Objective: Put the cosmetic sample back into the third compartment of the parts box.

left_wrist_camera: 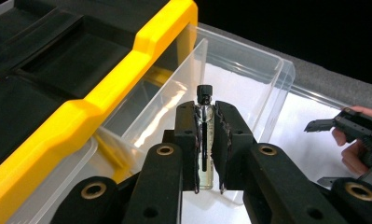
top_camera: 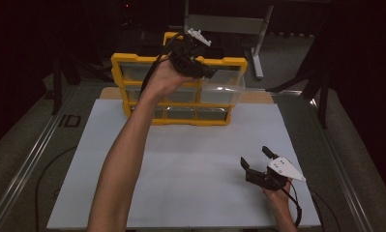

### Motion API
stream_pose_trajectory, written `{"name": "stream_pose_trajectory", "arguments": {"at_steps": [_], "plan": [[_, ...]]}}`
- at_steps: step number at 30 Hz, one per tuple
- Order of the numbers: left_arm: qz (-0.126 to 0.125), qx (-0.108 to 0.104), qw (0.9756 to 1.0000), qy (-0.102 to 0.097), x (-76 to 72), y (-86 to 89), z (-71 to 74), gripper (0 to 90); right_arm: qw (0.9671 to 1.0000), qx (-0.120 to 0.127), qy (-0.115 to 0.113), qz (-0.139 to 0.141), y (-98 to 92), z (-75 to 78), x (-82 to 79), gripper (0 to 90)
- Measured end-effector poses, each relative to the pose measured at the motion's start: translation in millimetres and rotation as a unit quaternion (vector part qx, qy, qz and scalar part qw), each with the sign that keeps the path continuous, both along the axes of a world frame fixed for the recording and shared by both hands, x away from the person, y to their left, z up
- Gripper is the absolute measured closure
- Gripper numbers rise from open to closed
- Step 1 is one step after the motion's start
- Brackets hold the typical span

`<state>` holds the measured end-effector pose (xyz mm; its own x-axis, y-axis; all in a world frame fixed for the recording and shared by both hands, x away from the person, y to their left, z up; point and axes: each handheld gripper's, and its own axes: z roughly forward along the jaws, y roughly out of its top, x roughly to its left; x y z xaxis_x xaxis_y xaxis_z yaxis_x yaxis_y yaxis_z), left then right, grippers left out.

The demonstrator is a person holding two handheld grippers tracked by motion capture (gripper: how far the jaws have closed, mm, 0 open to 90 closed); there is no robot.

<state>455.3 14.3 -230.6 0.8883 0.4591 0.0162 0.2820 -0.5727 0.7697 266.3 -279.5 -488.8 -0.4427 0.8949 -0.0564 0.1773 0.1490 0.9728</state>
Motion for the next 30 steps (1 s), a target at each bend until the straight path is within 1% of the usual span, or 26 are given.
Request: {"name": "stream_pose_trajectory", "arguments": {"at_steps": [3, 8, 9, 10, 12, 13, 14, 15, 16, 17, 18, 20, 23, 24, 26, 28, 30], "plan": [[-0.002, 0.000, 1.0000, -0.001, -0.9, -3.1, -0.4, 81.0, 1.0000, 0.000, 0.000, 0.000, 0.1, 0.2, -0.4, 10.2], [-0.004, 0.010, 0.9999, 0.001, -1.5, -6.3, -3.8, 80.8, 1.0000, -0.001, -0.001, -0.001, 0.2, 0.3, -0.6, 10.2], [-0.002, 0.011, 0.9999, 0.001, -1.5, -6.4, -4.4, 80.6, 1.0000, -0.001, -0.001, -0.001, 0.0, 0.4, -0.7, 10.2], [0.007, 0.011, 0.9999, 0.000, -1.2, -6.6, -4.7, 78.2, 1.0000, -0.001, -0.001, -0.002, -0.2, 0.4, -0.8, 10.2], [0.022, 0.004, 0.9997, 0.006, 0.7, -5.3, -4.8, 58.2, 1.0000, -0.001, -0.002, -0.002, -0.6, 0.6, -0.9, 10.2], [0.027, 0.004, 0.9996, 0.007, 1.0, -5.2, -5.2, 45.1, 1.0000, -0.001, -0.003, -0.002, -1.0, 0.9, -1.1, 10.2], [0.035, 0.009, 0.9993, 0.009, 1.9, -5.1, -5.8, 36.7, 1.0000, -0.001, -0.004, -0.003, -1.2, 1.0, -1.2, 10.2], [0.049, 0.017, 0.9986, 0.006, 2.2, -5.3, -6.5, 28.4, 1.0000, 0.000, -0.004, -0.004, -1.6, 1.3, -1.5, 10.2], [0.060, 0.020, 0.9980, 0.003, 2.5, -4.9, -7.4, 21.0, 1.0000, -0.001, -0.006, -0.004, -2.3, 1.4, -1.4, 10.2], [0.062, 0.019, 0.9979, 0.007, 3.2, -3.9, -8.2, 16.0, 1.0000, 0.001, -0.005, -0.005, -2.8, 1.5, -1.4, 10.2], [0.067, 0.018, 0.9976, 0.008, 3.6, -2.9, -9.0, 14.6, 1.0000, 0.002, -0.005, -0.007, -3.0, 1.4, -1.2, 10.2], [0.071, 0.016, 0.9972, 0.013, 4.5, -1.7, -11.2, 8.7, 1.0000, 0.002, -0.004, -0.007, -3.4, 1.6, -1.4, 10.2], [0.076, 0.018, 0.9968, 0.011, 4.2, 0.3, -13.4, 4.1, 1.0000, 0.001, -0.005, -0.006, -3.2, 1.6, -1.6, 10.2], [0.076, 0.013, 0.9970, 0.012, 4.1, 1.5, -14.1, 2.9, 1.0000, 0.001, -0.005, -0.006, -3.1, 1.6, -1.6, 10.2], [0.077, 0.008, 0.9969, 0.013, 3.4, 3.7, -14.9, 2.0, 1.0000, 0.000, -0.005, -0.007, -3.1, 1.5, -1.4, 10.2], [0.076, 0.009, 0.9970, 0.012, 2.5, 5.6, -15.1, 1.6, 1.0000, 0.001, -0.005, -0.006, -3.2, 1.6, -1.6, 10.2], [0.074, 0.005, 0.9972, 0.012, 1.1, 7.2, -15.3, 1.5, 1.0000, 0.001, -0.005, -0.007, -3.2, 1.5, -1.4, 10.2]]}}
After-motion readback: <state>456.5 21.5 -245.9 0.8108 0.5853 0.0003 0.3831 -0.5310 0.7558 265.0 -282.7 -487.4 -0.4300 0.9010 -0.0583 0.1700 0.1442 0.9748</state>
